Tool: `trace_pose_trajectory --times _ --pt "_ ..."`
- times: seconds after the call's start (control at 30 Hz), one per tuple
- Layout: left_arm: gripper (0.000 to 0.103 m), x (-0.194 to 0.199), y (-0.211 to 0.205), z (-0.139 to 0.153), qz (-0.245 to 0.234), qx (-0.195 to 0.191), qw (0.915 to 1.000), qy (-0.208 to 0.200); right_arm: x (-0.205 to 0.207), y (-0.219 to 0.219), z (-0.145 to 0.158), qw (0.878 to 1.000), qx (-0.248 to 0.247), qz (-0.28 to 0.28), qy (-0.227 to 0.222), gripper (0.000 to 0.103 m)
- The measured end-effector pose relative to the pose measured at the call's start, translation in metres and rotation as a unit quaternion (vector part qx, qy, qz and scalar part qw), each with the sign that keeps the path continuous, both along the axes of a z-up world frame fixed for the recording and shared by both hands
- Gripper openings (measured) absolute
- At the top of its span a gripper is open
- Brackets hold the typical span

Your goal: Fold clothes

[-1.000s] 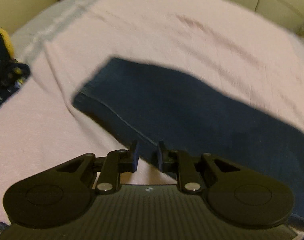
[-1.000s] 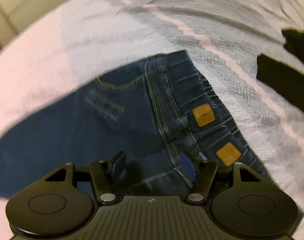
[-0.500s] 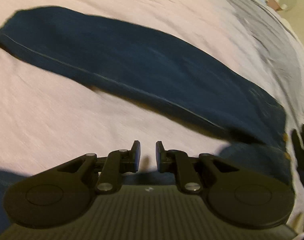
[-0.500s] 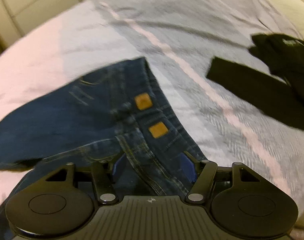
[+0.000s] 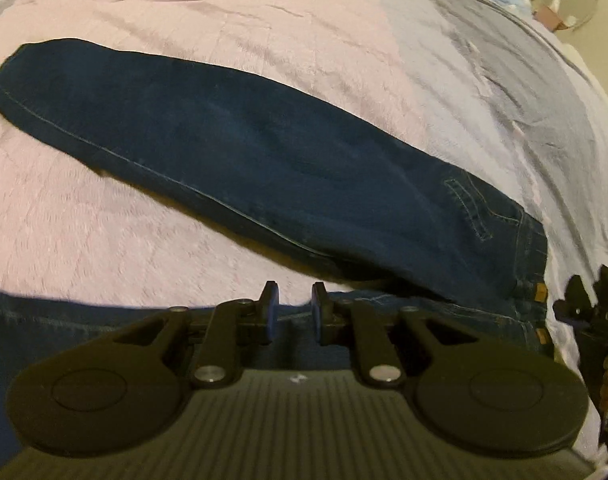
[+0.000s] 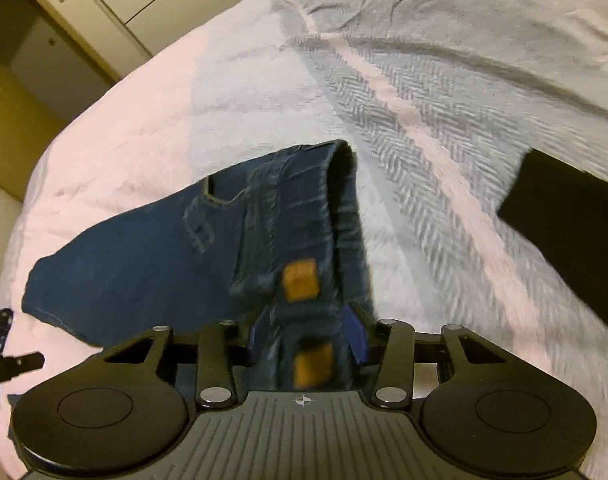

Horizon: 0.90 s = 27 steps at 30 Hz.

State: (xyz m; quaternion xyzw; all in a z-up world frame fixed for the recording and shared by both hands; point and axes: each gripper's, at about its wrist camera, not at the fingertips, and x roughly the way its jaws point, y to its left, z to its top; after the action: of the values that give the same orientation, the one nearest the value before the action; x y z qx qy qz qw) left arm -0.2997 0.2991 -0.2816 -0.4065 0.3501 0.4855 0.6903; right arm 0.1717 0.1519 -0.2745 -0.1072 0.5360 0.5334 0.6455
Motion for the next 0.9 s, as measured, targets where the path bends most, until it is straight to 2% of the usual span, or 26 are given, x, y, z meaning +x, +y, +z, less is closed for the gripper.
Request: trace_pose_trajectory --times 0.13,0.3,0.33,0.37,0.4,0.43,0.5,0.6,0.63,0.73,0.8,0.9 --pt "0.012 0.018 -0.009 0.000 0.028 0.000 0.9995 0.014 0.027 0.018 -0.021 0.998 0.021 0.031 0.055 0.045" --pt "0.012 0.025 -0.017 0.002 0.057 -0.003 0.9981 0.022 0.053 0.035 -0.045 0.990 0.052 0.023 0.128 0.045" --pt "0.012 0.026 -0.017 0.001 0.060 -0.004 0.9978 0.028 0.057 0.039 -0.048 0.989 0.052 0.016 0.138 0.035" --pt "0.012 0.028 -0.017 0.001 0.061 -0.005 0.9976 0.033 0.061 0.043 -0.051 0.988 0.048 0.006 0.145 0.016" --pt "0.012 0.029 -0.018 0.000 0.061 -0.006 0.9974 0.038 0.064 0.045 -0.050 0.988 0.049 0.005 0.145 0.013" --pt "0.012 0.031 -0.018 0.000 0.061 -0.006 0.9972 0.043 0.065 0.047 -0.046 0.988 0.055 0.012 0.141 0.001" --pt "0.012 0.034 -0.019 0.000 0.058 -0.002 0.9970 0.052 0.064 0.043 -0.026 0.991 0.086 0.020 0.102 0.000" --pt "0.012 0.038 -0.019 -0.003 0.052 0.001 0.9970 0.058 0.067 0.032 -0.005 0.990 0.130 -0.007 0.062 0.000" --pt "0.012 0.039 -0.019 -0.005 0.050 -0.001 0.9970 0.059 0.066 0.030 -0.009 0.991 0.123 -0.015 0.045 0.000" --pt "0.012 0.043 -0.019 -0.012 0.045 -0.011 0.9967 0.068 0.060 0.043 -0.047 0.998 0.061 -0.030 0.013 0.000" --pt "0.012 0.045 -0.020 -0.015 0.041 -0.015 0.9964 0.073 0.054 0.052 -0.053 0.998 0.046 -0.041 0.000 0.000" --pt "0.012 0.042 -0.026 -0.014 0.040 -0.011 0.9964 0.073 0.050 0.048 -0.037 0.996 0.073 -0.045 -0.021 0.000"
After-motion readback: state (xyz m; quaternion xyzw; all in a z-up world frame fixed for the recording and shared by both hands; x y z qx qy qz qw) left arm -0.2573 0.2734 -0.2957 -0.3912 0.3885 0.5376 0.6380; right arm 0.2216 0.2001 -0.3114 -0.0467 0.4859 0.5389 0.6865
